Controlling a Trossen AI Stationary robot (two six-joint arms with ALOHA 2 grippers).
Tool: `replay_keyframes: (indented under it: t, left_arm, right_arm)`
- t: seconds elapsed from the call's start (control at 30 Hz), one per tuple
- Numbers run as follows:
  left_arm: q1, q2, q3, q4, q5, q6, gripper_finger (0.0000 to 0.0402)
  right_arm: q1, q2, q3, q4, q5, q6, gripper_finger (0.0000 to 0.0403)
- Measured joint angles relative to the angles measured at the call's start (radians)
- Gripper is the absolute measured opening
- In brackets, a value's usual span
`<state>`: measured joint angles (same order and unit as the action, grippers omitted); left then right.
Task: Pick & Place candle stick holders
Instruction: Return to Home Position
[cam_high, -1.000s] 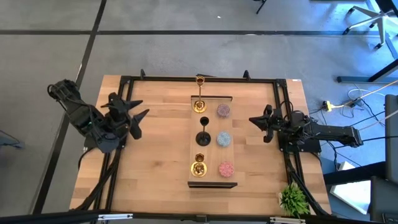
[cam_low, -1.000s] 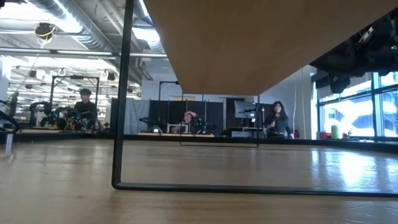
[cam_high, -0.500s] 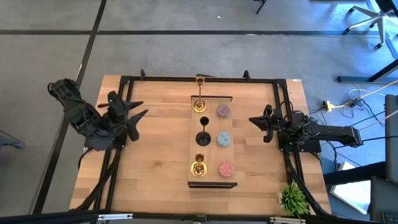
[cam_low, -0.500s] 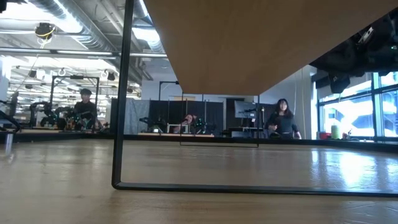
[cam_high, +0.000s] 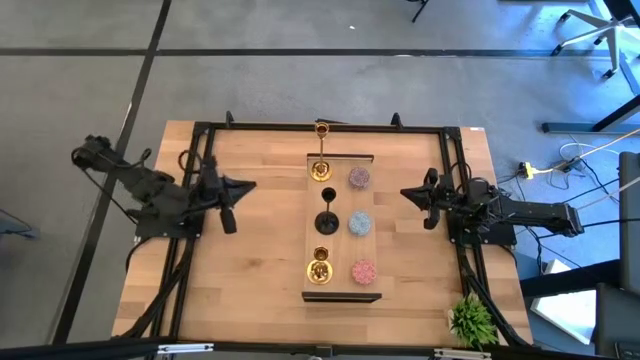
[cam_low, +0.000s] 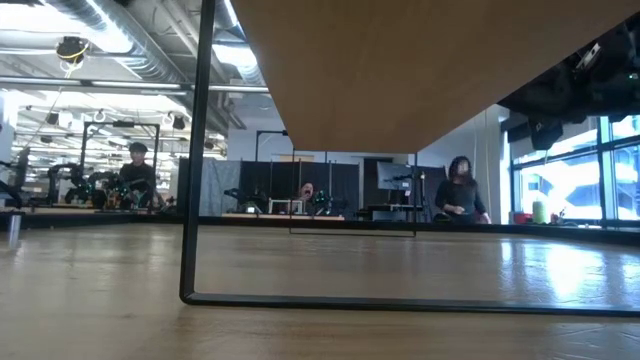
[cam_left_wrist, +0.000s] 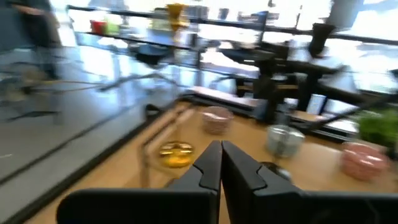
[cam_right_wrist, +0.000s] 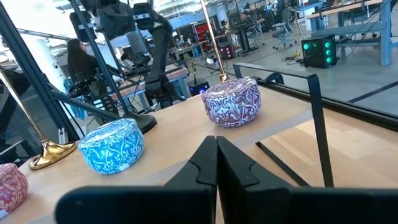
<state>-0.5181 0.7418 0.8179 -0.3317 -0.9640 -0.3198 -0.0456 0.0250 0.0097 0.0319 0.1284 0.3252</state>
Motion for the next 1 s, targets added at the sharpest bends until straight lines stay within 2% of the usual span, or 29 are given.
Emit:
replay_keyframes:
  t: [0.13, 0.27, 0.4, 0.53, 0.63, 0.73, 0.87, 1.0]
  left_arm:
    - [0.137, -0.016, -0.075, 0.142, 0.256, 0.062, 0.0001]
    - [0.282, -0.016, -0.093, 0.16, 0.461, 0.091, 0.0002]
    - [0.423, -0.016, -0.094, 0.204, 0.645, 0.117, 0.0002]
    - [0.543, -0.016, -0.094, 0.252, 0.773, 0.132, 0.0002]
    - [0.584, -0.043, -0.111, 0.257, 0.816, 0.132, 0.0002]
    - [0.585, -0.114, -0.202, 0.33, 0.818, 0.099, 0.0002]
    - [0.558, -0.229, -0.358, 0.461, 0.772, 0.04, 0.0002]
    - [0.523, -0.353, -0.458, 0.457, 0.738, 0.068, 0.0002]
  right_arm:
    - [0.0, 0.0, 0.0, 0.0, 0.0, 0.0, 0.0]
    - [0.0, 0.0, 0.0, 0.0, 0.0, 0.0, 0.0]
    - [0.0, 0.0, 0.0, 0.0, 0.0, 0.0, 0.0]
    - [0.0, 0.0, 0.0, 0.0, 0.0, 0.0, 0.0]
    - [0.0, 0.0, 0.0, 0.0, 0.0, 0.0, 0.0]
    - [0.0, 0.0, 0.0, 0.0, 0.0, 0.0, 0.0]
    - [0.0, 0.0, 0.0, 0.0, 0.0, 0.0, 0.0]
    - [0.0, 0.0, 0.0, 0.0, 0.0, 0.0, 0.0]
